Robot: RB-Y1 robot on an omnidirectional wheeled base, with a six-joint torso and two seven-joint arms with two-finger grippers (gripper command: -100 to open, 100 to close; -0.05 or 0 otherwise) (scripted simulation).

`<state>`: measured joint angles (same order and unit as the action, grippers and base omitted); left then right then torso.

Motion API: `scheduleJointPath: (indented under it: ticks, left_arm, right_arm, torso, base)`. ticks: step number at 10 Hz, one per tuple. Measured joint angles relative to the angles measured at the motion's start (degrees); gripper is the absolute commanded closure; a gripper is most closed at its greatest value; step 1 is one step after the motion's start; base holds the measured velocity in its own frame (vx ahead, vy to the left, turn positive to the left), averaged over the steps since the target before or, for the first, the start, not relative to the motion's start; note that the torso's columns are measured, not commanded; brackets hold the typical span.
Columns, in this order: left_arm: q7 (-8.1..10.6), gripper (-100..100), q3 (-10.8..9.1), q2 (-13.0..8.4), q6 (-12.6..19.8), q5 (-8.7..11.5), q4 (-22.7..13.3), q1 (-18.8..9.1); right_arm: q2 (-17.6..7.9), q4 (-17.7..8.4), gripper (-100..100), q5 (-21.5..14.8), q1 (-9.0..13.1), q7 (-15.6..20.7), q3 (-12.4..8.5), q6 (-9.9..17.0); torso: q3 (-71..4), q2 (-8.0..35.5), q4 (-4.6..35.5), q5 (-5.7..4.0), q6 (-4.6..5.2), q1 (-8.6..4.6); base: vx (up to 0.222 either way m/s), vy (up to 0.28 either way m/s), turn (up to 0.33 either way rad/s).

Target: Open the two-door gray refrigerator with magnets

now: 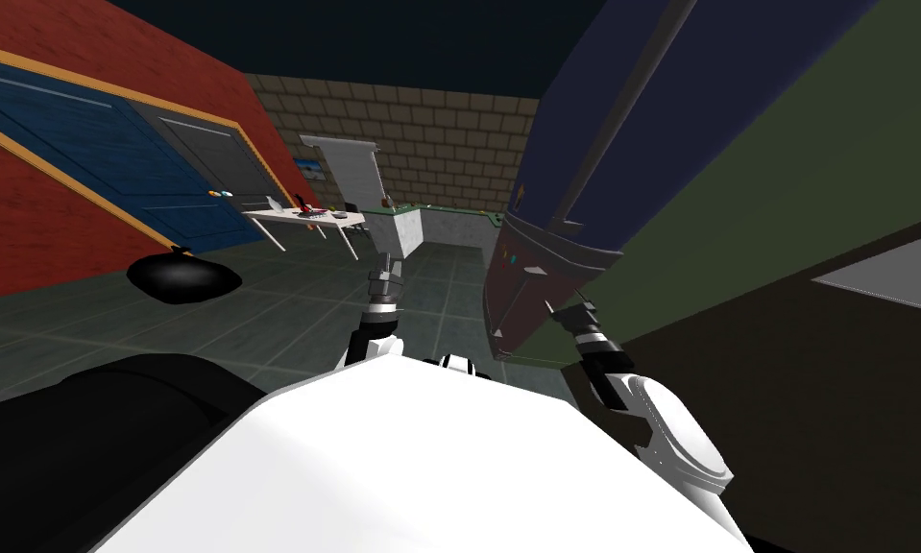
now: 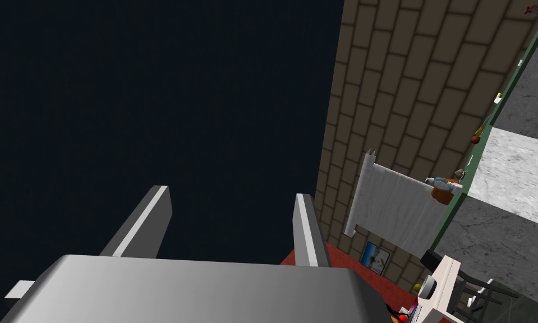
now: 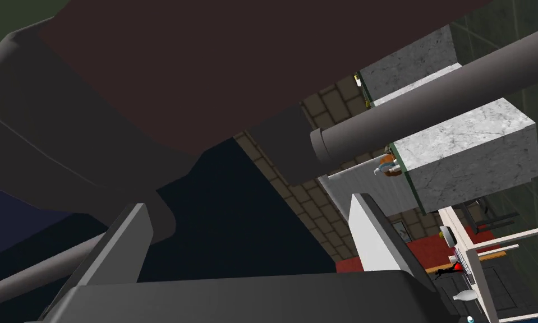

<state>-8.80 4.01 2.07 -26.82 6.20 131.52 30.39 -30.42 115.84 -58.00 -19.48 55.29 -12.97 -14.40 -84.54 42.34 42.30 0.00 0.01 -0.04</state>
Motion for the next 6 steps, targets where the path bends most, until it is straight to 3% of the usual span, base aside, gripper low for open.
scheduleJointPath:
  ticks: [6]
  left_arm:
    - [0.00, 0, 0.00, 0.00, 0.00, 0.00, 0.00, 0.00]
  right_arm:
    - [-3.73, -4.59, -100, -8.20, 2.35, 9.89, -0.68, 0.93]
  torso:
    - [-0.02, -0.05, -0.01, 0.00, -0.01, 0.01]
  base:
    - [0.074, 0.091, 0.037]
